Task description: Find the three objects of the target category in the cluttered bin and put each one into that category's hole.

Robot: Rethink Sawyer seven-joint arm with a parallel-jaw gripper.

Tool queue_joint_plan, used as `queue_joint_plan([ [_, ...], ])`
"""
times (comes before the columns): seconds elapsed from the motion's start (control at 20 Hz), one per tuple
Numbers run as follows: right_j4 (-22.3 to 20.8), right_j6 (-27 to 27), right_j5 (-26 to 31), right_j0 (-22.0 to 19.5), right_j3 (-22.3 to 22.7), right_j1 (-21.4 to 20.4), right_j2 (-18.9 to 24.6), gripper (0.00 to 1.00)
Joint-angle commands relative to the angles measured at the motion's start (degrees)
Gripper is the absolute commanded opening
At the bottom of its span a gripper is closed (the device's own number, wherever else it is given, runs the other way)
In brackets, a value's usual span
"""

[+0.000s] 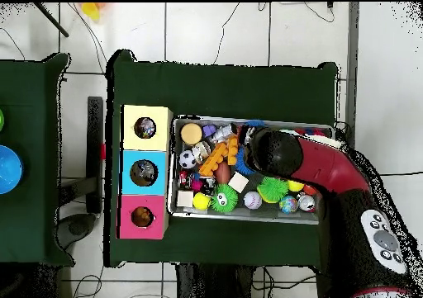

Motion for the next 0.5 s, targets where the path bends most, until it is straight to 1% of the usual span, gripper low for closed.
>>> queue_joint_plan([
  [0.05, 2.5, 4.3, 4.1, -0.3, 5.5, -3.5, 3.3, 0.0],
  [0.25, 2.9, 3.7, 1.4, -1.8, 7.3, -2.5, 4.5, 0.0],
  [0.3, 2.7, 4.1, 0.4, -1.7, 7.5, -2.3, 4.2, 0.0],
  [0.35, 2.2, 4.5, 1.5, -0.5, 7.0, -3.1, 2.9, 0.0],
  [0.4, 2.2, 5.0, 1.7, -0.1, 7.5, -3.6, 2.3, 0.0],
  [0.45, 2.8, 5.5, 0.3, -0.9, 8.8, -3.3, 3.0, 0.0],
  [0.5, 2.5, 6.1, 0.7, 0.0, 9.0, -4.2, 2.0, 0.0],
])
